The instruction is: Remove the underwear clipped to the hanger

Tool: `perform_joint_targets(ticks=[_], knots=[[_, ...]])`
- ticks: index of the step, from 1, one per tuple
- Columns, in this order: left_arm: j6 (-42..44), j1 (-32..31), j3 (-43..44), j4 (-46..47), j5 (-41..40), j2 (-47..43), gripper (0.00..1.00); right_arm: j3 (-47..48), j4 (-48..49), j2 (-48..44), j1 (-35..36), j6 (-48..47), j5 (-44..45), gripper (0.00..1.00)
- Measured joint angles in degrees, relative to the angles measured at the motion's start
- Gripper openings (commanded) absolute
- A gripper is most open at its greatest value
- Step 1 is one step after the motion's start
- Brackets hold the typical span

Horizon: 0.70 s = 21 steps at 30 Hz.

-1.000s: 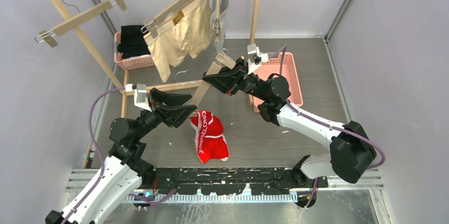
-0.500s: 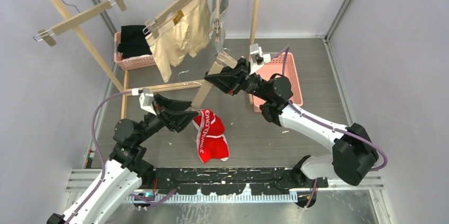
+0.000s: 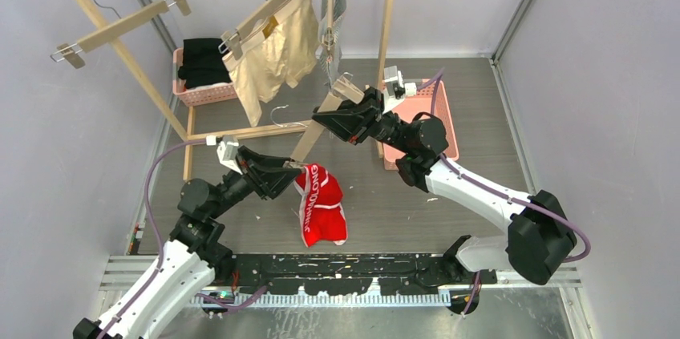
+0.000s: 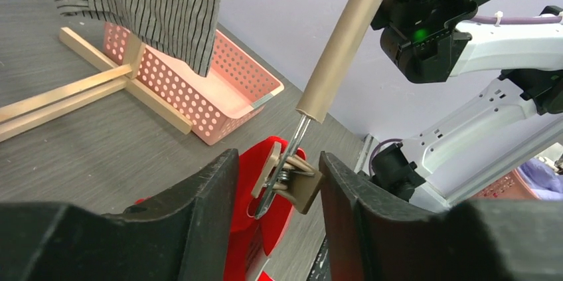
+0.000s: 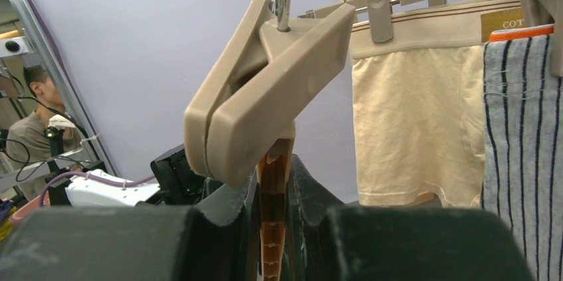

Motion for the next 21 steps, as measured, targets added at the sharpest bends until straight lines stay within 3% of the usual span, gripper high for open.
perform_joint_targets(ticks=[4,10,11,13,15,21], knots=[[0.0,0.0,0.0,1.5,1.1,0.9,0.02,-0.1,0.0,0.0,0.0,0.0,0.2,0.01],[0.3,0.0,0.0,3.9,2.6,1.6,0.01,-0.1,0.6,0.0,-0.2,1.3,0.7,0.01],[0.4,0.0,0.0,4.1,2.8,1.5,0.12,-0.1,0.7,0.0,-0.2,1.4,0.7,0.01],[0.4,0.0,0.0,4.0,2.8,1.4,0.47,-0.1,0.7,0.0,-0.2,1.4,0.8,0.01],[0.6,0.0,0.1,3.9,2.8,1.2,0.54,-0.2,0.9,0.0,-0.2,1.4,1.0,0.01],[0.9,0.0,2.2,4.3,2.8,0.7,0.56,-1.1,0.5,0.0,-0.1,1.3,0.7,0.01]])
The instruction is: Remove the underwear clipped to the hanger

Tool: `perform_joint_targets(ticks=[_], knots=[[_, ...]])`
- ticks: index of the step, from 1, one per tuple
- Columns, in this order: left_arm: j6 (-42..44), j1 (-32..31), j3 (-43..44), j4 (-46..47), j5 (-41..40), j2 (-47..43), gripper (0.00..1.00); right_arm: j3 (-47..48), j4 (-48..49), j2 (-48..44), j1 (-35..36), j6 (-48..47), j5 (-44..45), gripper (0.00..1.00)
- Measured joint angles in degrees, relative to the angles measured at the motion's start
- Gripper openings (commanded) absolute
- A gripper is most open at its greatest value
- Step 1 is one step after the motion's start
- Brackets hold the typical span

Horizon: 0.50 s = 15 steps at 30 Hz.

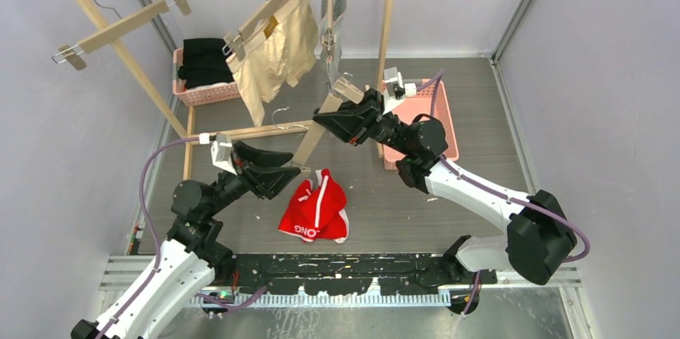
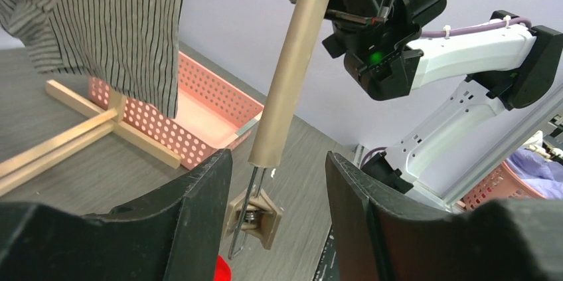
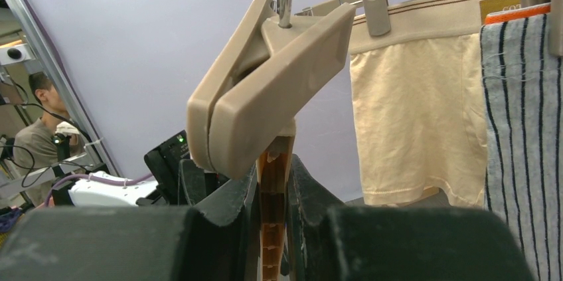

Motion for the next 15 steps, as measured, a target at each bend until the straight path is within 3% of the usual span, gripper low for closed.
perform_joint_targets(ticks=[11,13,15], knots=[[0.7,0.0,2.3,3.3,1.2,5.4,0.48,0.0,0.0,0.0,0.4,0.1,-0.2,0.01],[0.5,0.0,2.3,4.2,1.7,6.7,0.41,0.0,0.0,0.0,0.7,0.1,-0.3,0.01],[0.3,0.0,2.4,5.2,2.2,7.8,0.26,0.0,0.0,0.0,0.9,0.1,-0.3,0.01]])
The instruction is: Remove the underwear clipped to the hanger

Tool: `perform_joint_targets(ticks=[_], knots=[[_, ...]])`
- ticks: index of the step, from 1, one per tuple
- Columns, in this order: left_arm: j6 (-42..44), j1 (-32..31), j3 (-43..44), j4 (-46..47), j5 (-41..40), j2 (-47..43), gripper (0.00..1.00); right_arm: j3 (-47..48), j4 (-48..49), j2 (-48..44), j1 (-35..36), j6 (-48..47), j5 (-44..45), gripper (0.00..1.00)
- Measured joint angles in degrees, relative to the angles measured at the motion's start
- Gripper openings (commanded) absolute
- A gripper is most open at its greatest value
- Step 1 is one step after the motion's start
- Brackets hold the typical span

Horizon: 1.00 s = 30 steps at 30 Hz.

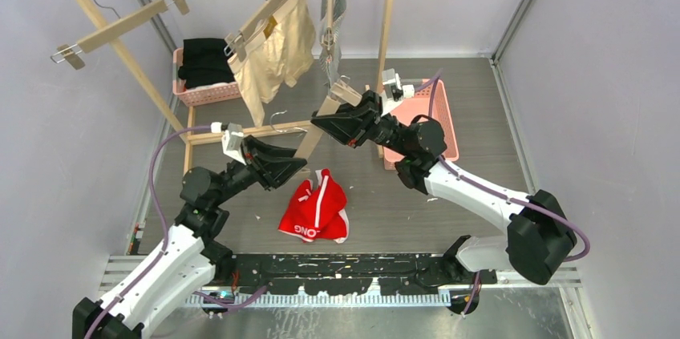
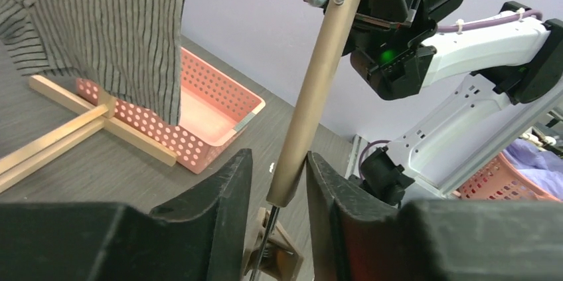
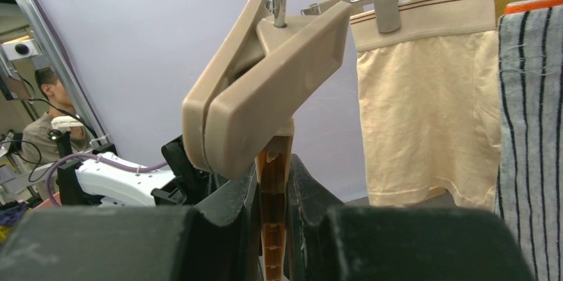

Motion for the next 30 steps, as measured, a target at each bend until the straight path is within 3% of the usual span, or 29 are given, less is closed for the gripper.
perform_joint_targets(ticks=[4,9,10,14,17,25,30], knots=[[-0.5,-0.1,0.4,1.5,1.6,1.4,0.02,0.0,0.0,0.0,0.0,0.0,0.3,0.01],[0.5,-0.3,0.5,2.4,4.1,1.0,0.0,0.0,0.1,0.0,0.0,1.6,0.7,0.01],[0.5,-0.3,0.6,2.2,4.1,0.8,0.0,0.0,0.1,0.0,0.0,1.6,0.8,0.05],[1.3,-0.3,3.0,-3.6,4.0,-0.7,0.0,0.0,-0.9,-0.7,0.2,1.2,1.5,0.51],[2.2,-0.5,6.7,-10.1,2.9,-2.7,0.0,-0.6,-3.3,-1.5,0.2,-0.9,1.8,0.65],[9.7,-0.2,19.3,-35.9,-4.9,-11.1,0.0,-3.1,-20.8,-6.3,1.2,-11.2,4.6,0.78],[14.8,-0.2,27.8,-53.5,-12.4,-15.9,0.01,-3.7,-37.2,-9.8,6.5,-21.3,14.7,0.85]])
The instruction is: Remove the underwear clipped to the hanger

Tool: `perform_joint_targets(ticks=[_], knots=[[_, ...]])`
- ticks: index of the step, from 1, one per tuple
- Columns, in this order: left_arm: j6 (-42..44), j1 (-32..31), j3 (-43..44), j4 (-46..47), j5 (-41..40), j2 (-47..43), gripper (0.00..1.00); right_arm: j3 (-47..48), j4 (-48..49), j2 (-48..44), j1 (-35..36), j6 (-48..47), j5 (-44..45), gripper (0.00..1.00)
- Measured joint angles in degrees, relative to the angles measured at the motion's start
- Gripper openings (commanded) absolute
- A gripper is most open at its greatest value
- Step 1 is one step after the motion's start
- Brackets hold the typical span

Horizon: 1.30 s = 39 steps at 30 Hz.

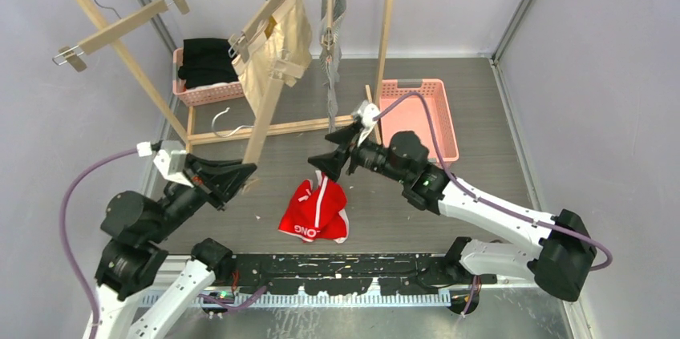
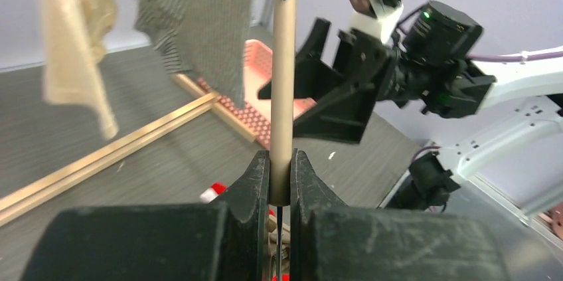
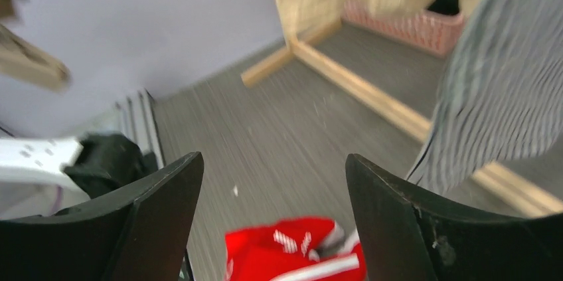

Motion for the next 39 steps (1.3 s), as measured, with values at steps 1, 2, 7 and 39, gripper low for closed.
perform_joint_targets(ticks=[1,2,7,39], knots=[[0.8,0.0,1.7,-3.8,-2.2,-1.0,0.01,0.0,-3.1,-0.1,2.0,-2.1,2.8,0.85],[1.2,0.0,2.8,-6.6,-3.9,-1.7,0.01,-0.1,-6.4,-0.1,4.3,-4.2,6.0,0.85],[2.6,0.0,8.6,-19.5,-13.3,-2.5,0.0,-1.2,-16.1,2.9,11.2,-9.5,17.1,0.85],[7.0,1.2,17.7,-39.6,-49.0,13.2,0.0,-1.5,-21.7,25.3,19.6,-8.9,35.8,0.01]])
